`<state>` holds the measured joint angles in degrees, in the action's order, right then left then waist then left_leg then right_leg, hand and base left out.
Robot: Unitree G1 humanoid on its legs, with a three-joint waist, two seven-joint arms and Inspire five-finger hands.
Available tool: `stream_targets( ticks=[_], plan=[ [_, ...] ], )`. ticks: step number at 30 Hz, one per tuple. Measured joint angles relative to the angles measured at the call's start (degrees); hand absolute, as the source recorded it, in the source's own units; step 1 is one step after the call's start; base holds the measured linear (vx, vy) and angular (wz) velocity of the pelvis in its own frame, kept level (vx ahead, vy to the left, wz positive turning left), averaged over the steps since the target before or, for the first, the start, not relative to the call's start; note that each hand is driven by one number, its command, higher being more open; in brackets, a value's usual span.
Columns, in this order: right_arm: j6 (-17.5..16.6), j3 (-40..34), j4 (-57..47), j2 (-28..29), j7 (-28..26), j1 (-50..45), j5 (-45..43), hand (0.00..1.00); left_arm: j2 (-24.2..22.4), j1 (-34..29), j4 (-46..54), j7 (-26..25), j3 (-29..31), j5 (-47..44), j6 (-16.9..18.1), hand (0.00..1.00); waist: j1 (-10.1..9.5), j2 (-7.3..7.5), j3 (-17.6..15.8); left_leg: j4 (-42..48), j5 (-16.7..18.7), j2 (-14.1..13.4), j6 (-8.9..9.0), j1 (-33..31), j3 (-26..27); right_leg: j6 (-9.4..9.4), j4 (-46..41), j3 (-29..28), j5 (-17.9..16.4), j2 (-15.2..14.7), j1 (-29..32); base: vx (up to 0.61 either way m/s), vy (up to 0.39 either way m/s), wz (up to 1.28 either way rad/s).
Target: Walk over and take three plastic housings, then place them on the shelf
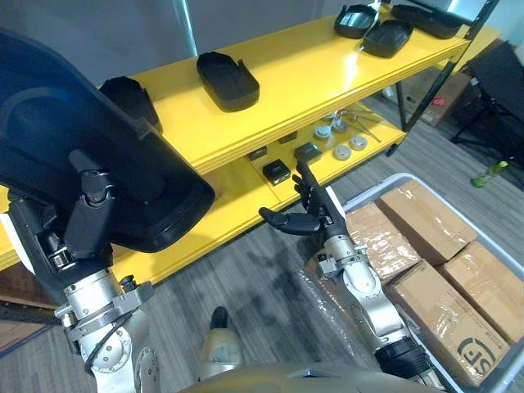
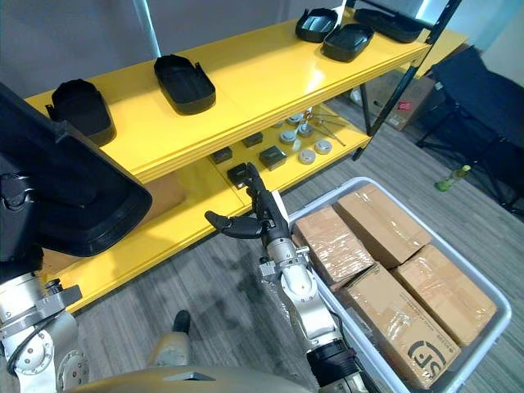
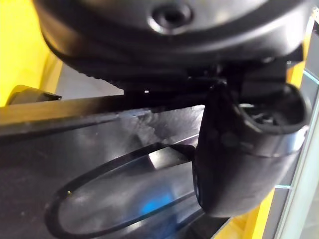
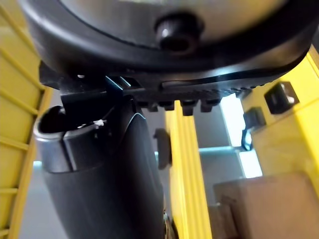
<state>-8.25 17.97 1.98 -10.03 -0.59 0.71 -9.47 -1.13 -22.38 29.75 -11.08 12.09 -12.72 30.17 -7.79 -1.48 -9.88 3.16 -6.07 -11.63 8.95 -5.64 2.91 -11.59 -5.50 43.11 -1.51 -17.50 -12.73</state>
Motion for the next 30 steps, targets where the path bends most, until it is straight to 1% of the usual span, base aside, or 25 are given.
stream_targets(
  ticks=[1, 3, 4, 5, 6, 7, 8, 9, 10, 11, 13, 15, 17, 18, 19, 20, 21, 23, 24, 25, 26, 27, 28, 29, 30],
  plan=[
    [-0.6, 0.8, 0.0, -0.3, -0.8, 0.0, 0.0, 1.00, 0.4, 0.0, 0.0, 0.5, 0.0, 0.1, 0.1, 0.00, -0.06, 0.14, 0.0, -0.2, 0.0, 0.6, 0.00, 0.0, 0.5, -0.11, -0.6, 0.0, -0.1, -0.9, 0.4, -0.03, 0.055, 0.00],
    [-2.4, 2.2, 0.0, -0.2, -1.5, 0.0, 0.0, 1.00, 1.4, 0.0, 0.0, 2.0, 0.0, 0.1, 0.5, 0.00, -0.46, 0.87, -0.3, -0.4, 0.0, 1.4, -0.02, -0.3, 1.3, -0.12, -1.5, -0.3, -0.1, -2.2, 1.4, -0.02, 0.060, -0.02],
    [-4.3, 3.2, 0.0, -0.2, -2.1, 0.0, 0.3, 1.00, 2.1, 0.0, 0.0, 3.1, -0.2, 0.1, 0.5, 0.00, -0.64, 1.44, -0.3, -0.4, -0.2, 1.9, -0.39, -1.1, 1.3, 0.11, -2.3, -1.1, -0.2, -2.6, 2.6, -0.02, 0.045, 0.07],
    [-5.4, 3.6, 0.0, -0.1, -2.5, 0.1, 0.5, 1.00, 2.3, 0.1, 0.0, 3.4, -0.6, 0.1, 0.5, 0.00, -0.65, 1.66, -0.4, -0.4, -0.4, 2.2, -0.56, -1.6, 0.9, 0.90, -2.9, -2.0, -0.6, -2.7, 3.2, -0.02, 0.053, 0.29],
    [-7.5, 4.0, -0.1, -0.1, -2.6, 0.1, 4.4, 1.00, 2.6, 0.2, 0.0, 4.4, -1.3, -0.1, 0.0, 0.00, -0.33, 2.08, -0.6, -0.4, -0.8, 2.7, -0.86, -2.2, -0.8, 1.99, -4.4, -5.9, -1.2, -2.7, 4.0, -0.02, 0.048, 0.62],
    [-8.7, 4.1, -0.2, -0.6, -2.5, 0.2, 7.9, 1.00, 3.3, 0.6, -0.8, 5.0, -2.6, -0.2, -0.6, 0.00, 0.19, 1.99, -0.7, -0.4, -1.2, 3.2, -1.02, -2.3, -3.1, 2.34, -6.5, -9.0, -1.6, -2.6, 4.2, -0.03, 0.043, 0.72],
    [-9.1, 4.1, -0.3, -0.9, -2.5, 0.3, 9.2, 1.00, 3.7, 0.9, -1.3, 5.3, -3.3, -0.2, -0.7, 0.00, 0.29, 1.87, -0.7, -0.4, -1.3, 3.1, -0.98, -2.3, -4.0, 2.87, -7.7, -10.0, -2.9, -2.5, 4.2, -0.04, 0.007, 0.88],
    [-10.2, 4.1, -0.7, -1.2, -2.3, 0.6, 9.2, 1.00, 5.1, 2.2, -2.2, 5.3, -4.3, -0.3, -0.6, 0.00, 0.24, 2.00, -0.8, -0.6, -1.9, 3.6, -0.77, -3.2, -5.9, 3.92, -8.7, -12.6, -7.6, -0.8, 4.5, -0.09, -0.109, 0.87],
    [-10.6, 4.1, -0.7, -1.8, -2.2, 2.0, 9.4, 1.00, 5.7, 3.2, -3.3, 5.2, -4.5, -0.3, -0.6, 0.00, 0.23, 2.98, -0.6, -0.7, -2.7, 4.1, -0.29, -4.1, -7.9, 3.07, -8.8, -12.7, -10.4, -0.2, 4.1, -0.08, -0.114, 0.83],
    [-10.6, 3.9, -0.7, -2.2, -2.2, 2.8, 9.9, 1.00, 5.5, 3.4, -3.9, 4.9, -4.6, -0.3, -0.6, 0.00, 0.11, 2.56, -0.8, -0.8, -3.2, 3.9, -0.25, -4.2, -8.7, 2.24, -9.4, -12.4, -10.7, 0.1, 4.1, -0.13, -0.154, 0.64],
    [-10.9, 3.1, -1.0, -3.8, -2.4, 3.3, 11.1, 1.00, 5.3, 2.4, -5.4, 4.1, -4.6, -0.5, -0.7, 0.00, 0.16, 0.88, -1.4, -1.6, -5.0, 3.5, -1.37, -4.1, -10.1, 0.83, -10.5, -10.5, -11.8, 1.0, 3.1, -0.12, -0.082, 0.46],
    [-10.9, 2.5, -1.5, -5.1, -2.6, 1.6, 11.1, 1.00, 5.0, 1.3, -5.3, 4.4, -4.5, -0.9, -0.7, 0.00, 0.02, 0.30, -1.7, -1.5, -5.4, 3.4, -1.85, -4.1, -11.1, 0.93, -10.8, -8.8, -12.4, 1.6, 1.7, -0.09, -0.055, 0.39],
    [-10.9, 2.4, -2.1, -5.8, -2.8, 0.1, 11.0, 1.00, 4.6, 0.9, -5.2, 4.6, -4.4, -0.8, -0.7, 0.00, -0.51, 0.44, -1.8, -1.0, -5.3, 3.4, -1.85, -4.1, -11.3, 1.28, -11.6, -8.4, -13.1, 1.6, 1.4, -0.08, -0.030, 0.19],
    [-10.9, 2.4, -2.1, -5.7, -2.7, 0.0, 10.8, 1.00, 4.3, 0.9, -5.2, 4.7, -4.3, -0.7, -0.7, 0.00, -0.77, 0.57, -2.2, 0.0, -4.8, 3.4, -1.43, -4.3, -11.3, 1.25, -11.9, -8.3, -13.3, 1.6, 1.1, -0.05, 0.006, 0.02],
    [-11.1, 2.5, -2.1, -5.3, -2.5, 0.0, 10.2, 1.00, 4.3, 1.0, -5.1, 4.8, -4.3, -0.6, -0.7, 0.00, -1.36, 0.87, -3.2, 2.5, -3.3, 3.5, -0.89, -4.6, -11.3, 1.13, -12.8, -8.5, -13.9, 1.1, 0.6, -0.05, 0.032, 0.02],
    [-11.4, 2.9, -2.1, -4.6, -1.7, 0.1, 8.9, 1.00, 4.3, 0.9, -5.1, 5.0, -4.2, -0.2, -0.7, 0.00, -1.71, 1.42, -3.9, 5.9, -1.5, 4.1, -1.16, -6.0, -11.4, 0.88, -14.0, -8.5, -14.6, 0.4, 0.5, -0.06, 0.059, 0.01],
    [-11.6, 2.9, -2.1, -3.7, -1.1, 0.1, 8.5, 1.00, 4.3, 0.8, -5.1, 5.2, -4.2, 0.0, -0.7, 0.00, -1.98, 1.62, -4.2, 8.5, 0.1, 4.4, -0.90, -6.9, -11.4, 0.59, -14.8, -8.6, -15.0, 0.0, 0.5, -0.04, 0.085, 0.04],
    [-12.2, 3.0, -2.1, -1.3, 1.3, 0.1, 8.5, 1.00, 4.2, 0.4, -5.1, 6.3, -3.7, -0.1, -0.7, 0.00, -2.77, 2.00, -4.8, 13.7, 3.1, 5.5, -1.02, -8.5, -11.3, 0.25, -15.4, -8.5, -15.4, -1.1, -0.3, 0.00, 0.107, 0.03],
    [-12.4, 2.9, -2.1, -0.5, 2.0, 0.1, 8.5, 1.00, 4.1, 0.3, -4.9, 6.7, -3.4, -0.1, -0.7, 0.00, -2.96, 2.18, -5.0, 15.3, 4.2, 6.0, -1.39, -8.9, -11.3, 0.19, -15.4, -8.5, -15.5, -1.5, -0.7, 0.03, 0.131, 0.11],
    [-12.5, 2.8, -2.1, 0.8, 3.1, 0.2, 8.5, 1.00, 4.1, 0.3, -4.3, 7.7, -2.4, -0.1, -0.9, 0.00, -3.09, 2.69, -5.0, 18.4, 6.1, 7.0, -2.12, -10.0, -10.8, 0.59, -15.3, -8.3, -15.7, -2.7, -1.4, 0.07, 0.202, 0.10],
    [-12.5, 2.5, -2.1, 2.2, 4.2, 0.2, 8.5, 1.00, 4.1, 0.3, -3.0, 8.4, -1.5, -0.1, -1.2, 0.00, -3.39, 3.69, -5.2, 22.6, 8.7, 8.0, -4.56, -11.0, -8.7, 1.03, -14.7, -8.2, -15.8, -4.1, -2.5, 0.11, 0.218, 0.08],
    [-12.6, 2.3, -2.1, 2.7, 4.7, 0.1, 8.5, 1.00, 4.2, 0.3, -2.3, 8.7, -1.3, 0.0, -1.3, 0.00, -3.50, 4.07, -5.2, 24.6, 10.3, 8.5, -6.34, -11.2, -7.3, 2.09, -14.5, -8.1, -15.7, -4.7, -3.3, 0.15, 0.225, 0.08],
    [-13.0, 1.3, -2.2, 3.1, 5.5, -0.1, 8.5, 1.00, 3.8, 0.8, -2.0, 9.0, -1.0, 0.2, -1.2, 0.00, -2.94, 3.35, -4.9, 26.3, 12.7, 9.0, -4.69, -11.2, -7.0, 6.60, -19.4, -10.8, -13.4, -5.3, -2.6, 0.14, 0.171, 0.20],
    [-13.5, 1.0, -2.2, 3.3, 6.3, -0.2, 8.3, 1.00, 3.9, 1.3, -2.1, 9.0, -1.0, 0.5, -1.4, 0.00, -2.82, 3.44, -4.6, 26.5, 13.3, 9.7, -4.70, -11.1, -7.1, 8.71, -23.2, -13.1, -11.3, -6.6, -0.3, 0.14, 0.262, 0.24],
    [-14.2, 0.2, -2.2, 3.7, 7.2, 0.0, 7.9, 1.00, 4.4, 1.8, -2.1, 8.6, -1.0, 1.3, -1.5, 0.00, -2.34, 4.07, -3.5, 24.8, 13.7, 10.7, -5.34, -10.7, -6.5, 11.75, -30.0, -18.0, -4.7, -8.6, 5.4, 0.15, 0.306, 0.23]
  ],
)
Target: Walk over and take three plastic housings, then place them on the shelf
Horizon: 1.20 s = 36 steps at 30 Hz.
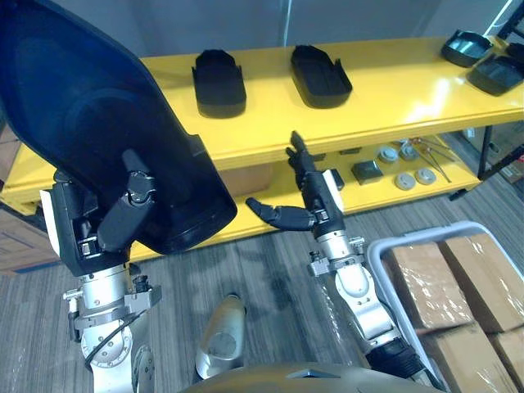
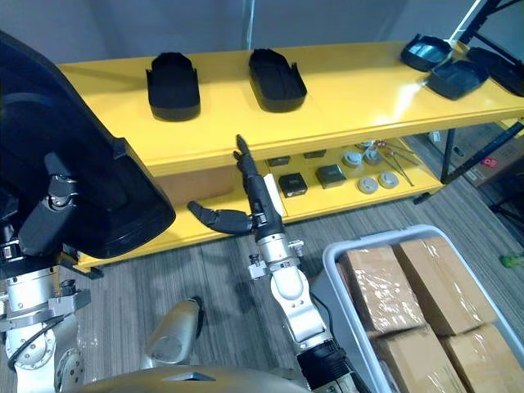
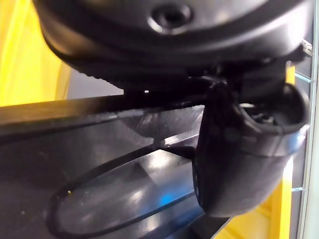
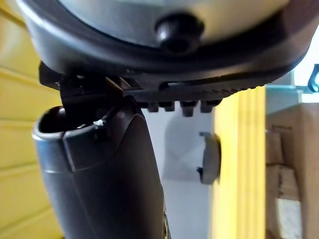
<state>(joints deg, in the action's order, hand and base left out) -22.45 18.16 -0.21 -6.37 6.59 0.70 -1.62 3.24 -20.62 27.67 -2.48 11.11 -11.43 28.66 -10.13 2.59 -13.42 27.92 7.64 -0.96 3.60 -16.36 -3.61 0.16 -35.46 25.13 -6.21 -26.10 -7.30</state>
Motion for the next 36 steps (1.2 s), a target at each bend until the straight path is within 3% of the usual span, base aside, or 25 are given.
stream_targets(
  ticks=[1, 2, 3, 4, 6, 7, 9, 10, 11, 14, 17, 21, 23, 24, 25, 26, 27, 29, 30, 31, 32, 33, 34, 36],
  plan=[
    [-1.0, -0.9, 0.0, 0.2, 0.6, 0.7, 0.1, 1.00, 1.0, 0.5, 0.1, -1.2, 0.2, 0.7, 0.0, 0.00, 0.65, -0.02, 0.2, -2.5, -0.5, 0.3, -0.99, 1.3, 0.0, -1.02, -4.8, -4.6, 4.5, 0.2, 4.0, 0.21, 0.318, 0.14],
    [-1.5, -1.2, 0.0, 0.6, 1.0, 1.2, 0.1, 1.00, 1.6, 0.8, 0.1, -1.8, 0.2, 0.9, -0.1, 0.00, 1.10, -0.53, -0.1, -3.7, -0.8, 0.3, -1.58, 2.0, -0.7, -2.21, -7.5, -6.1, 2.5, 1.0, 6.0, 0.27, 0.216, 0.15],
    [-2.0, -1.7, 0.0, 1.0, 1.6, 2.4, 0.0, 1.00, 2.3, 2.2, -0.7, -3.8, 0.3, 0.9, -0.9, 0.00, 1.98, -0.50, -0.2, -7.2, -1.8, 0.1, -3.30, 5.0, -1.6, -3.68, -10.2, -7.7, -4.3, 4.8, 9.1, 0.23, 0.133, 0.13],
    [-2.0, -2.1, 0.0, 0.9, 1.6, 3.3, -0.5, 1.00, 2.2, 3.0, -1.1, -5.2, 0.3, 0.9, -1.6, 0.00, 2.58, -0.82, -0.2, -9.4, -2.2, 0.1, -3.86, 7.3, -2.0, -3.32, -7.9, -8.2, -7.0, 8.1, 9.9, 0.20, 0.086, 0.13],
    [-2.0, -3.9, -1.8, 0.8, 1.5, 3.7, -2.0, 1.00, 2.3, 5.0, -2.5, -6.5, 0.1, 0.9, -1.6, 0.00, 3.21, -1.29, 0.1, -12.5, -2.7, 0.1, -4.21, 10.0, -2.7, -2.95, 0.1, -9.3, -8.8, 14.1, 11.4, 0.22, 0.089, 0.37],
    [-2.2, -6.1, -5.2, 0.2, 1.6, 3.8, -3.4, 1.00, 2.4, 6.9, -3.9, -7.2, -1.0, 0.8, -1.5, 0.00, 4.61, -1.61, 0.4, -13.4, -2.7, 0.9, -4.28, 10.4, -4.4, -3.12, 7.1, -13.1, -8.7, 19.0, 13.9, 0.25, 0.062, 0.73],
    [-2.6, -8.1, -8.5, -0.8, 1.3, 3.7, -4.4, 1.00, 2.5, 7.8, -5.9, -7.5, -2.1, 0.9, -1.5, 0.00, 6.38, -0.93, 0.8, -13.6, -2.9, 3.1, -3.85, 11.0, -7.2, -2.61, 11.7, -16.5, -7.9, 20.6, 16.4, 0.23, -0.006, 1.05],
    [-2.9, -9.1, -9.4, -1.2, 0.6, 3.7, -5.0, 1.00, 2.5, 7.5, -6.7, -7.5, -2.6, 0.9, -1.5, 0.00, 7.17, -0.70, 1.0, -13.4, -2.4, 4.5, -3.78, 11.2, -8.5, -1.20, 14.0, -16.2, -6.0, 20.0, 16.4, 0.32, -0.121, 1.21],
    [-4.1, -10.0, -9.8, -2.0, -0.5, 3.8, -6.9, 1.00, 2.6, 7.1, -7.5, -7.3, -3.0, 0.9, -1.5, 0.00, 7.48, -0.25, 1.4, -12.9, -1.4, 6.4, -3.29, 11.3, -9.9, -1.16, 15.9, -16.3, -0.2, 19.1, 15.8, 0.27, -0.149, 0.93],
    [-4.5, -11.2, -9.4, -4.7, -2.4, 4.7, -10.2, 1.00, 1.5, 6.2, -8.2, -6.6, -3.5, 0.4, -1.6, 0.00, 5.72, -3.64, 3.3, -12.0, -0.2, 3.6, -2.22, 10.0, -8.5, -0.36, 20.6, -12.7, 0.9, 21.2, 13.3, 0.28, -0.139, 0.55],
    [-4.5, -12.9, -9.4, -5.2, -4.0, 5.2, -11.5, 1.00, 1.1, 5.9, -8.1, -5.8, -3.5, 0.3, -1.6, 0.00, 5.55, -3.96, 3.5, -13.4, -0.2, 2.0, -2.15, 12.2, -4.1, -0.01, 23.3, -11.0, 0.7, 22.3, 9.0, 0.21, -0.094, 0.40],
    [-4.3, -15.2, -9.6, -5.2, -6.5, 5.2, -14.5, 1.00, 1.1, 6.0, -8.1, -5.3, -4.0, 0.4, -1.5, 0.00, 5.79, -4.30, 3.9, -13.1, -0.3, 1.4, -2.17, 12.3, 2.4, 0.35, 25.0, -9.4, 0.4, 22.0, 6.7, 0.11, -0.004, 0.30],
    [-3.9, -16.3, -9.7, -5.1, -7.4, 4.7, -15.7, 1.00, 1.1, 6.2, -8.1, -5.1, -5.1, 0.4, -1.5, 0.00, 5.91, -4.17, 3.9, -13.5, -1.3, 2.1, -1.37, 11.9, 4.4, 0.33, 26.3, -7.7, 0.4, 20.9, 5.8, 0.04, 0.063, 0.44],
    [-3.2, -17.1, -9.7, -5.2, -7.8, 4.5, -15.7, 1.00, 1.0, 6.3, -8.1, -5.5, -6.1, 0.7, -1.6, 0.00, 6.40, -3.87, 4.0, -13.1, -1.7, 3.4, 0.21, 11.2, 4.9, 0.04, 27.6, -6.7, 0.7, 18.9, 4.9, 0.01, 0.132, 0.76],
    [-2.4, -17.6, -9.7, -5.0, -8.3, 4.5, -16.2, 1.00, 1.1, 6.5, -8.1, -5.8, -6.9, 1.8, -1.6, 0.00, 7.14, -4.24, 4.0, -10.4, -0.3, 1.2, -0.70, 9.6, 8.4, -0.09, 27.7, -4.8, 0.7, 17.9, 4.2, 0.00, 0.118, 0.81],
    [-2.0, -17.7, -9.7, -5.0, -8.4, 4.4, -17.3, 1.00, 1.2, 6.5, -8.1, -5.7, -7.0, 2.4, -1.6, 0.00, 7.41, -4.41, 4.1, -9.3, 0.0, -0.5, -0.40, 9.0, 9.4, -0.10, 27.5, -4.2, 0.7, 17.5, 3.9, 0.00, 0.193, 0.75],
    [-1.2, -17.7, -9.7, -5.1, -8.5, 4.3, -18.4, 1.00, 1.2, 6.5, -8.1, -5.6, -7.1, 3.1, -1.6, 0.00, 7.62, -4.59, 4.3, -6.9, 0.1, -4.8, 0.39, 7.5, 10.0, -0.11, 27.4, -3.3, 0.7, 16.5, 3.4, 0.01, 0.175, 0.48],
    [-0.2, -17.6, -9.7, -5.2, -10.0, 4.2, -19.8, 1.00, 1.1, 6.3, -8.1, -5.4, -6.8, 2.9, -1.6, 0.00, 7.45, -4.77, 4.4, -6.7, -1.8, -9.5, 1.07, 6.8, 9.3, -0.52, 26.3, -3.1, 0.8, 14.1, 3.4, 0.03, 0.357, 0.19],
    [0.1, -17.4, -9.7, -5.2, -11.5, 3.9, -21.1, 1.00, 1.1, 5.9, -8.0, -4.7, -6.2, 2.8, -1.5, 0.00, 7.36, -5.64, 5.0, -9.7, -9.8, -11.2, 0.73, 7.9, 6.5, -3.75, 24.7, -4.1, 0.3, 12.0, 4.1, 0.04, 0.431, -0.13],
    [0.2, -17.3, -9.7, -5.5, -12.2, 3.9, -22.0, 1.00, 1.1, 5.6, -8.0, -4.5, -6.0, 2.8, -1.4, 0.00, 7.39, -6.26, 5.4, -10.4, -10.8, -11.0, 2.48, 8.4, 4.9, -6.11, 23.9, -5.1, -0.2, 11.5, 4.8, 0.03, 0.410, -0.32],
    [0.6, -16.9, -9.7, -5.6, -13.1, 3.8, -23.3, 1.00, 1.0, 5.1, -8.0, -4.5, -5.7, 2.8, -1.3, 0.00, 7.34, -6.96, 5.8, -10.7, -7.1, -9.7, 4.54, 9.1, 4.4, -7.87, 23.3, -6.8, 0.2, 10.1, 5.8, 0.00, 0.286, -0.30],
    [0.6, -16.3, -9.7, -4.9, -13.8, 3.2, -24.3, 1.00, 1.2, 4.8, -8.0, -4.5, -5.5, 2.8, -1.3, 0.00, 7.67, -7.25, 6.1, -11.4, -4.6, -8.6, 4.85, 9.6, 5.3, -8.92, 23.3, -7.5, 0.8, 8.8, 6.4, -0.03, 0.524, -0.23],
    [0.7, -15.4, -9.4, -3.3, -14.1, 2.0, -24.5, 1.00, 1.4, 4.8, -8.0, -4.0, -5.4, 2.8, -1.3, 0.00, 8.47, -6.79, 5.9, -14.0, -1.5, -7.1, 5.03, 11.6, 7.6, -10.82, 23.7, -8.2, 2.0, 6.5, 6.2, -0.03, 0.510, -0.09],
    [1.0, -14.1, -8.5, -0.4, -13.7, 0.8, -24.4, 1.00, 2.2, 4.7, -8.0, -3.0, -5.5, 2.1, -1.7, 0.00, 8.56, -4.59, 5.6, -14.6, -1.4, -4.7, 4.28, 13.2, 9.5, -11.51, 24.6, -9.3, 4.3, 4.2, 5.7, -0.07, 0.437, -0.26]
  ],
)
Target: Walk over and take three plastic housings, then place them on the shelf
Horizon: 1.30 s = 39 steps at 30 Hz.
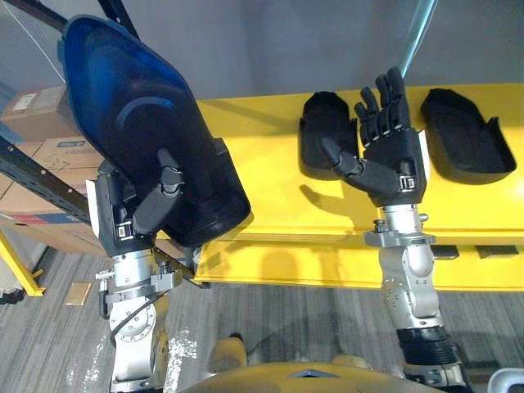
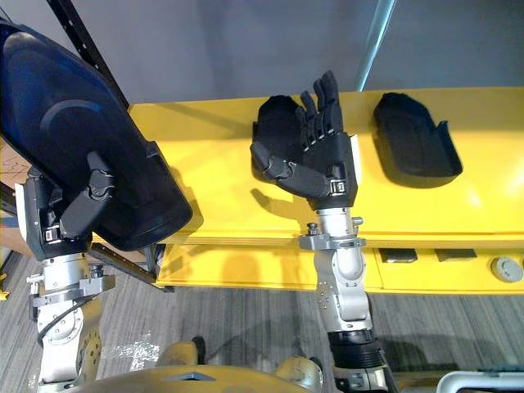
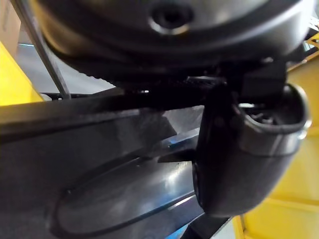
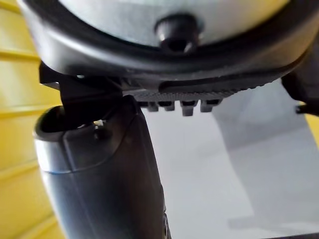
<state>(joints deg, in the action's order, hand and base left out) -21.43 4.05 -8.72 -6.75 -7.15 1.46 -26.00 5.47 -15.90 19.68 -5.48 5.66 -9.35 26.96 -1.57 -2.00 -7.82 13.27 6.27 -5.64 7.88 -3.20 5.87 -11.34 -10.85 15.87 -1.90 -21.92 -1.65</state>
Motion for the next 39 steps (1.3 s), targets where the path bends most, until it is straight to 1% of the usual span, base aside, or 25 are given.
stream_targets(
  ticks=[2, 3, 4, 5, 6, 7, 8, 9, 10, 11, 12, 13, 15, 18, 20, 22, 23, 26, 27, 29, 32, 34, 35, 37, 39],
  plan=[
    [0.0, 2.0, 0.0, 3.2, 0.7, -2.8, 0.0, 1.00, 1.4, 0.1, 0.0, 1.7, -0.3, -1.1, -0.9, 0.00, 0.02, 1.16, 0.2, 0.0, 1.1, 0.3, -1.57, 2.2, 2.0, 0.77, 1.0, -0.4, 4.3, -0.1, -1.0, -0.11, 0.280, -0.45],
    [0.0, 2.6, 0.0, 3.8, 0.7, -3.4, 0.0, 1.00, 1.9, 0.1, 0.0, 2.1, -0.3, -1.1, -1.0, 0.00, 0.03, 1.53, 0.4, -0.1, 1.4, 0.3, -1.76, 2.4, 2.6, 1.20, 0.9, -0.3, 4.7, -0.1, -0.9, -0.12, 0.162, -0.50],
    [0.0, 3.8, 0.0, 4.8, 0.7, -4.3, 0.3, 1.00, 2.9, 0.2, 0.1, 3.3, -0.4, -1.6, -1.6, 0.00, 0.25, 2.00, 0.8, -0.7, 2.2, 0.0, -2.03, 2.6, 3.9, 1.68, 0.8, 0.1, 4.5, 0.1, -0.1, -0.12, 0.059, -0.43],
    [0.0, 4.7, 0.0, 4.8, 0.7, -4.9, 0.8, 1.00, 3.8, 0.5, 0.0, 4.4, -0.5, -2.3, -2.7, 0.00, 0.76, 2.60, 1.1, -1.3, 2.0, -0.3, -2.01, 2.5, 4.3, 3.43, 0.9, -0.1, 2.8, 1.1, 0.3, -0.10, 0.014, -0.35],
    [0.0, 4.8, -0.1, 4.7, 0.7, -5.1, 1.3, 1.00, 4.1, 0.9, 0.0, 4.7, -0.7, -2.7, -3.4, 0.00, 1.17, 2.69, 1.2, -1.7, 1.7, -0.6, -1.87, 2.5, 4.2, 3.82, 1.2, -0.8, 1.8, 2.3, 0.3, -0.06, -0.059, -0.08],
    [0.0, 4.8, -0.2, 4.5, 0.9, -5.4, 2.5, 1.00, 4.4, 1.8, 0.0, 5.1, -1.6, -3.5, -4.5, 0.00, 2.15, 2.69, 1.3, -2.2, 0.9, -0.9, -1.56, 1.7, 3.7, 4.13, 3.0, -1.5, 0.3, 4.5, -0.1, -0.05, -0.059, 0.20],
    [0.0, 4.1, -0.3, 4.1, 1.2, -5.8, 3.1, 1.00, 4.7, 3.7, 0.0, 5.0, -2.9, -3.4, -6.1, 0.00, 3.07, 2.44, 1.4, -3.3, -0.4, -1.1, -1.23, 0.8, 2.7, 3.66, 5.1, -2.0, 0.8, 5.8, -0.4, -0.05, -0.092, 0.38],
    [0.0, 3.6, -0.3, 4.0, 1.3, -6.0, 3.1, 1.00, 4.8, 4.7, -0.1, 5.1, -3.6, -3.2, -6.9, 0.00, 3.50, 2.68, 1.7, -4.1, -1.4, -1.1, -0.98, 0.5, 2.0, 3.39, 5.5, -1.7, 1.0, 6.1, -0.3, -0.03, -0.078, 0.50],
    [0.0, 2.1, -0.3, 3.4, 1.1, -6.9, 3.1, 1.00, 4.8, 6.2, -0.1, 5.0, -5.3, -1.5, -8.4, 0.00, 3.81, 1.90, 1.8, -6.3, -3.7, -1.3, -0.74, 0.6, 1.3, 2.84, 6.0, -1.0, 1.4, 6.6, 0.0, 0.00, -0.083, 0.35],
    [0.1, 1.3, -0.3, 2.8, 1.1, -7.3, 3.1, 1.00, 4.8, 6.8, -0.1, 5.0, -6.0, -0.6, -9.0, 0.00, 3.77, 1.33, 1.9, -7.2, -4.4, -1.6, -0.51, 0.5, 1.2, 2.60, 6.0, -0.8, 1.7, 7.0, 0.4, 0.03, -0.077, 0.27],
    [0.8, -0.1, -0.3, 1.3, 0.8, -7.7, 3.1, 1.00, 5.0, 7.7, -0.3, 4.8, -6.7, 1.4, -10.0, 0.00, 3.90, 0.38, 1.9, -8.6, -5.6, -2.0, -0.11, 0.6, 0.6, 2.16, 6.0, -0.4, 2.1, 7.5, 0.5, 0.04, -0.104, 0.17],
    [2.0, -2.0, -0.3, -1.0, 0.5, -7.9, 3.0, 1.00, 5.2, 8.9, -1.3, 4.6, -7.0, 3.6, -11.0, 0.00, 4.05, -0.70, 2.1, -10.2, -6.5, -2.5, 0.35, 0.9, 0.3, 2.19, 6.0, -0.3, 2.1, 8.1, 0.5, 0.04, -0.094, 0.15],
    [3.2, -3.9, -0.4, -4.1, -0.5, -7.8, 2.9, 1.00, 6.8, 10.0, -2.6, 3.4, -6.8, 5.8, -11.8, 0.00, 4.26, -1.32, 2.2, -12.2, -7.7, -3.2, 0.69, 1.9, 0.4, 2.39, 6.0, -0.6, 2.0, 8.9, 0.6, 0.03, -0.066, 0.00],
    [4.2, -6.0, -1.6, -6.8, -2.2, -7.5, 2.5, 1.00, 9.4, 13.6, -8.4, -1.3, -5.9, 7.8, -12.3, 0.00, 4.76, -1.46, 2.1, -13.4, -8.4, -3.7, 0.91, 2.7, 1.1, 2.91, 5.0, -1.5, 1.6, 9.5, 1.6, -0.01, -0.031, -0.15],
    [4.7, -6.4, -3.8, -7.9, -4.7, -7.2, 1.9, 1.00, 11.8, 19.1, -16.5, -5.8, -3.0, 8.1, -13.6, 0.00, 5.24, -1.68, 1.7, -13.5, -8.9, -3.8, 0.85, 1.4, 1.9, 3.30, 3.0, -2.9, 0.9, 9.5, 4.4, -0.11, -0.009, -0.21],
    [4.8, -6.2, -5.3, -8.6, -6.1, -7.0, 0.6, 1.00, 13.6, 23.8, -22.3, -8.5, -0.7, 8.0, -13.7, 0.00, 5.36, -1.83, 0.7, -13.4, -9.5, -3.8, 0.64, -0.2, 2.0, 3.59, 0.5, -3.7, -0.3, 9.3, 7.3, -0.11, -0.018, -0.02],
    [4.9, -6.0, -5.4, -9.0, -6.4, -6.3, 0.3, 1.00, 14.7, 26.4, -24.7, -10.2, 0.5, 7.9, -13.9, 0.00, 5.60, -1.92, -0.5, -13.5, -10.1, -3.7, 0.57, -0.7, 1.7, 3.70, -1.1, -3.8, -0.8, 9.2, 8.7, -0.08, -0.023, 0.06],
    [6.0, -4.5, -5.4, -9.5, -6.2, -4.4, 0.8, 1.00, 17.9, 30.7, -27.9, -14.4, 1.0, 8.0, -14.4, 0.00, 5.63, -2.47, -2.8, -13.4, -11.0, -3.4, 0.24, -0.9, 1.8, 3.85, -4.7, -4.8, -2.2, 8.7, 10.8, -0.06, -0.024, 0.00],
    [6.0, -4.2, -5.4, -9.5, -6.2, -4.3, 0.9, 1.00, 18.6, 31.4, -28.6, -14.6, 1.0, 7.9, -14.4, 0.00, 5.57, -2.65, -3.0, -13.4, -11.0, -3.4, 0.23, -0.9, 1.7, 3.80, -5.4, -4.9, -2.2, 8.6, 11.1, 0.00, 0.000, 0.00],
    [6.5, -2.0, -5.4, -11.1, -6.4, -3.7, 0.9, 1.00, 21.8, 33.1, -29.4, -15.0, 1.1, 6.2, -14.6, 0.00, 5.61, -3.14, -3.4, -13.5, -11.2, -3.2, 0.09, -0.7, 1.7, 3.80, -7.5, -5.1, -3.2, 8.2, 12.0, 0.00, 0.000, 0.00],
    [7.4, -1.1, -5.1, -12.3, -6.3, -2.4, 0.9, 1.00, 23.1, 36.3, -31.2, -13.7, 1.5, 0.8, -14.5, 0.00, 5.50, -3.49, -4.3, -13.6, -11.5, -3.2, -0.05, -0.4, 1.7, 4.13, -8.9, -5.3, -4.0, 8.1, 12.4, -0.02, -0.013, 0.00],
    [7.8, 0.0, -4.7, -12.6, -6.3, -1.0, 0.9, 1.00, 23.8, 40.9, -38.1, -12.5, 1.5, -4.2, -14.5, 0.00, 6.05, -3.74, -4.9, -14.1, -12.1, -3.2, -0.70, -0.4, 1.8, 4.44, -9.2, -5.3, -4.7, 8.1, 12.9, -0.07, -0.035, 0.01],
    [8.0, 0.4, -4.7, -12.7, -6.3, -0.6, 0.9, 1.00, 24.1, 41.5, -39.8, -12.2, 1.5, -5.1, -14.6, 0.00, 6.36, -3.73, -5.1, -14.3, -12.2, -3.2, -0.72, -0.4, 1.8, 4.21, -9.3, -5.3, -4.9, 8.1, 13.0, -0.06, -0.021, -0.03],
    [8.1, 1.5, -4.8, -12.7, -6.2, 0.0, 0.8, 1.00, 24.5, 44.1, -46.1, -10.1, 0.3, -7.7, -15.4, 0.00, 6.80, -3.00, -6.0, -14.5, -12.4, -3.0, -0.68, -0.5, 2.6, 3.80, -10.6, -7.8, -5.7, 8.5, 14.5, -0.04, -0.020, -0.11],
    [8.6, 2.4, -4.8, -12.7, -6.1, 0.1, 0.8, 1.00, 24.5, 45.7, -48.6, -8.6, -0.6, -8.9, -17.0, 0.00, 6.81, -2.23, -7.1, -14.5, -12.4, -2.8, -0.63, -0.6, 3.3, 3.78, -11.1, -9.0, -5.8, 8.6, 15.2, -0.02, -0.006, -0.13]
  ],
)
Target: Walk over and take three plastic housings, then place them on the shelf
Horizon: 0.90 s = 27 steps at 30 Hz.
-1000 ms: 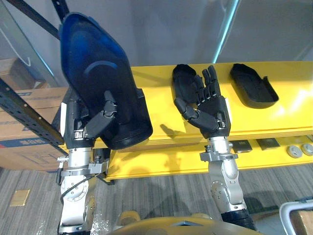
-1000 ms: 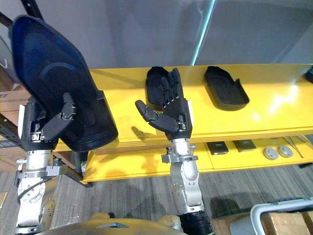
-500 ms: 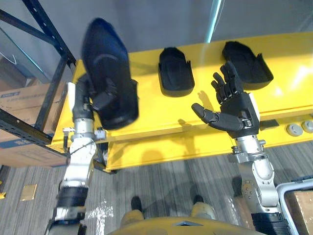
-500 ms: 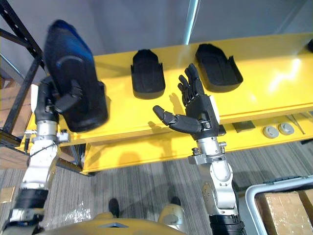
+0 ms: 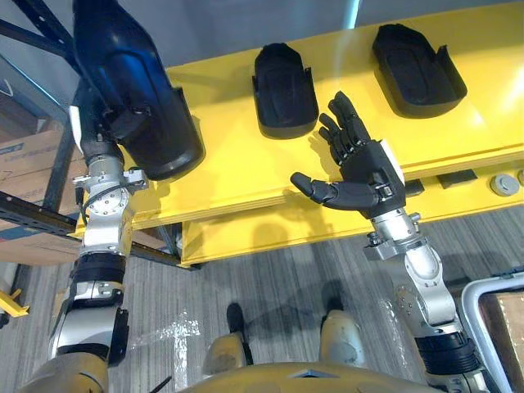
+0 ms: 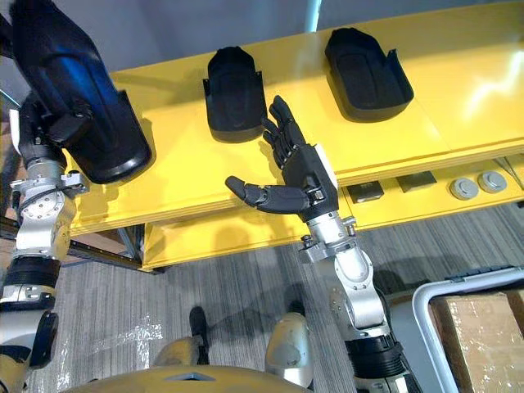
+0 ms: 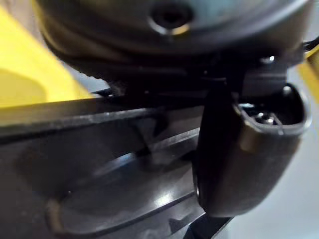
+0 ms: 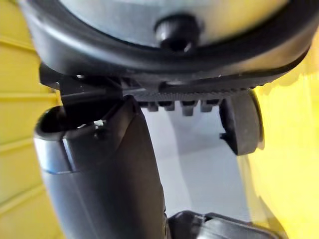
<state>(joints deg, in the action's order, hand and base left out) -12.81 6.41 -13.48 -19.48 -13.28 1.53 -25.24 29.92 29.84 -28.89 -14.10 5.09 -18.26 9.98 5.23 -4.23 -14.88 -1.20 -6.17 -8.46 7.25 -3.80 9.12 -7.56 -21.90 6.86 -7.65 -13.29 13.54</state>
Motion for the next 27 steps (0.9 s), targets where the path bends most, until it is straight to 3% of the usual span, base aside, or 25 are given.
stream_targets(
  ticks=[7, 8, 12, 17, 27],
  plan=[
    [2.2, 4.7, -1.5, 0.0, 0.0, 2.2, 0.1, 1.00, 2.2, 8.3, -5.9, 2.2, 0.1, -0.2, -6.6, 0.00, 1.11, 0.90, -2.9, 0.2, 0.0, -0.1, 0.30, 0.0, 1.6, 0.31, -0.3, -2.1, 0.2, 0.6, 0.6, -0.01, -0.004, -0.06],
    [2.2, 4.8, -2.5, 0.0, 0.1, 2.2, 0.1, 1.00, 2.8, 9.2, -6.8, 2.5, 0.2, -0.2, -7.4, 1.00, 1.30, 1.00, -3.5, 0.2, 0.1, -0.2, 0.41, 0.0, 1.8, 0.18, -0.3, -2.4, 0.3, 0.7, 0.9, -0.02, -0.004, -0.10],
    [2.2, 4.8, -4.4, -0.1, 1.0, 2.2, 0.1, 1.00, 4.0, 12.0, -7.9, 2.7, 0.3, 1.0, -10.3, 1.00, 1.66, 1.62, -4.5, 1.0, 0.4, -0.3, 0.80, -0.9, 2.2, -0.51, 0.0, -2.9, 0.9, 0.9, 1.4, 0.00, -0.001, -0.02],
    [1.6, 5.6, -5.5, -0.1, 3.5, 2.6, 0.0, 1.00, 4.8, 13.1, -9.4, 0.9, -1.9, 9.1, -12.3, 1.00, 2.28, 2.41, -5.3, 1.1, 0.7, -0.6, 1.25, -1.0, 2.5, -0.44, 0.2, -3.1, 1.2, 1.2, 1.4, 0.01, -0.001, -0.01],
    [1.1, 6.8, -5.6, -0.1, 5.1, 1.6, -0.4, 1.00, 5.0, 13.7, -9.5, -2.0, -2.9, 18.9, -16.3, 1.00, 3.03, 2.00, -5.8, 3.0, 1.9, -1.1, 1.44, -0.6, 3.0, -0.44, 0.6, -3.5, 1.3, 1.6, 0.2, 0.00, -0.005, -0.02]
  ],
)
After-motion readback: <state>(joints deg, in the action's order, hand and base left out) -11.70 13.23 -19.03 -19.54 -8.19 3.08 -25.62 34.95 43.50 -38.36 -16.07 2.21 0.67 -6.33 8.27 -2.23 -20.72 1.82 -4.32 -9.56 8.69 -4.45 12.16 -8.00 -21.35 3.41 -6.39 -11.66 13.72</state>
